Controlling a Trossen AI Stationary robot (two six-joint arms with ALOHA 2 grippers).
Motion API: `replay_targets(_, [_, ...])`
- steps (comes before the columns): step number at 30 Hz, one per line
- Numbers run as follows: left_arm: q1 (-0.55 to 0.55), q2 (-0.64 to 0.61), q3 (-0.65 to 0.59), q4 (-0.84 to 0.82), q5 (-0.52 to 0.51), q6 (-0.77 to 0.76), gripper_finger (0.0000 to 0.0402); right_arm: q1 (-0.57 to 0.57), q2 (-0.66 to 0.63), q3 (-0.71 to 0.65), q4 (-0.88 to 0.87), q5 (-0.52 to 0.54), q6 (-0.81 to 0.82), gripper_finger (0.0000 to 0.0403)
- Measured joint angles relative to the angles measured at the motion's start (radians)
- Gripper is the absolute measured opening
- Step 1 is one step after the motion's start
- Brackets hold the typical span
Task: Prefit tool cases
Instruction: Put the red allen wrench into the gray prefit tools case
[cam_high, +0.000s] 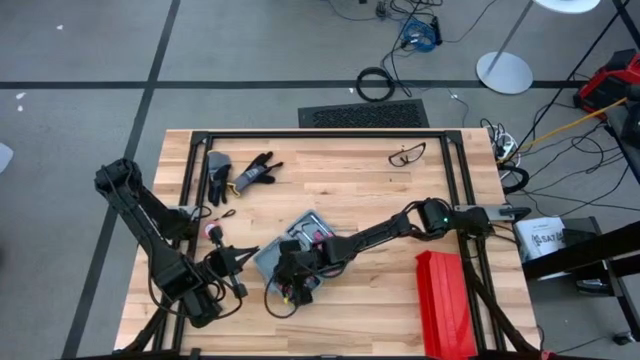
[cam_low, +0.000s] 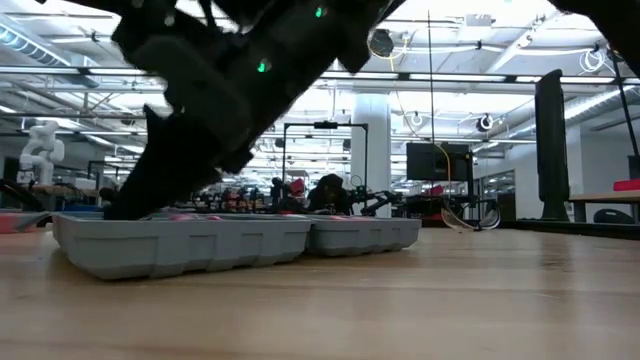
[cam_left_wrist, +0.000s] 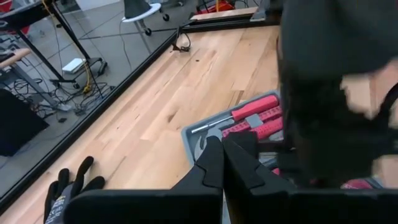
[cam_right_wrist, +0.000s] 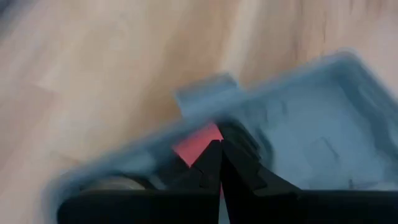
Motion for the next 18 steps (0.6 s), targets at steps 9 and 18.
replay_targets(9, [0.0, 0.001, 0.0, 0.022, -0.004, 0.001, 0.0, -0.035, 0.019, 0.002, 0.015, -0.047, 0.041, 0.0])
replay_targets(18, [0.0, 0.004, 0.0, 0.021, -0.004, 0.002, 0.0, -0.01, -0.029, 0.003, 0.004, 0.008, 0.017, 0.0])
